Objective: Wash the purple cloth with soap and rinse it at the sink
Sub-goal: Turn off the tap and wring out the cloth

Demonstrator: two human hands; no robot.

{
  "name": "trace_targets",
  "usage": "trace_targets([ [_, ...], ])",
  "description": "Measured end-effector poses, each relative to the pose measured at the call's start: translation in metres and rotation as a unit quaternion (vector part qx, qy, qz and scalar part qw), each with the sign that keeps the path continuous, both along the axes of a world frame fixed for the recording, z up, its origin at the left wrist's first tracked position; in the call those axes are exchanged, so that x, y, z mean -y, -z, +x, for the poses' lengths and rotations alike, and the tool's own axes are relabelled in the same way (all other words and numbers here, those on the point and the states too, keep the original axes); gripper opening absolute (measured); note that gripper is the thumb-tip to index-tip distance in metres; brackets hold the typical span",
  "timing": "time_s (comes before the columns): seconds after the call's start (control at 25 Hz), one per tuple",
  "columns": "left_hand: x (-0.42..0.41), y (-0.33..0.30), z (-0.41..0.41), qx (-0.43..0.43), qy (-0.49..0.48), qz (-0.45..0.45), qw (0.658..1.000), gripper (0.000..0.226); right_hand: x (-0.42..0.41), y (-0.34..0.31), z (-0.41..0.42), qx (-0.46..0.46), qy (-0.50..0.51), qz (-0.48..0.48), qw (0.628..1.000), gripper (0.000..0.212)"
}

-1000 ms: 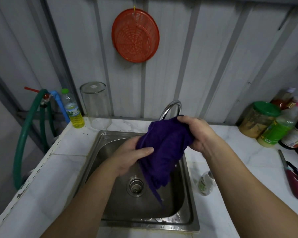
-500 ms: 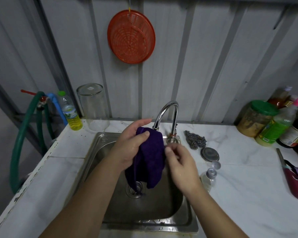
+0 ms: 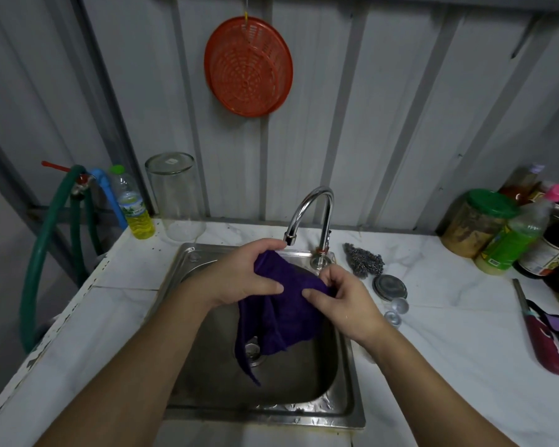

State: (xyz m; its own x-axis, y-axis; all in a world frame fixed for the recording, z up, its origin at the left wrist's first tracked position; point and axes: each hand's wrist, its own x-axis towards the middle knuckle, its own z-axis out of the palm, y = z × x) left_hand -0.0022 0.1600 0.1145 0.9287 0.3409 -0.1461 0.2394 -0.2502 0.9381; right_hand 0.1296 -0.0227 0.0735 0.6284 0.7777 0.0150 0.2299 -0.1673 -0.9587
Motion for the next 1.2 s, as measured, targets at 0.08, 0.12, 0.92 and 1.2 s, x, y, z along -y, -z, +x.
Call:
trace_targets([
  [0.08,0.0,-0.005,0.001,-0.041,0.025,0.094,0.994,0.066,0.0,-0.004,0.003,0.015,0.008,-0.027,0.999,0.024],
  [0.12,0.0,-0.007,0.001,-0.066,0.038,0.149,0.986,0.057,0.001,-0.006,0.004,0.024,-0.002,-0.051,0.998,0.024],
  [0.92,0.019,0.026,-0.007,0.001,-0.208,-0.265,0.942,0.047,0.001,-0.029,0.006,-0.378,0.119,0.027,0.918,0.036],
  [1.2,0.024,0.033,0.004,0.018,-0.26,-0.303,0.917,0.05,-0.008,-0.005,0.01,-0.075,0.075,-0.059,0.993,0.077],
])
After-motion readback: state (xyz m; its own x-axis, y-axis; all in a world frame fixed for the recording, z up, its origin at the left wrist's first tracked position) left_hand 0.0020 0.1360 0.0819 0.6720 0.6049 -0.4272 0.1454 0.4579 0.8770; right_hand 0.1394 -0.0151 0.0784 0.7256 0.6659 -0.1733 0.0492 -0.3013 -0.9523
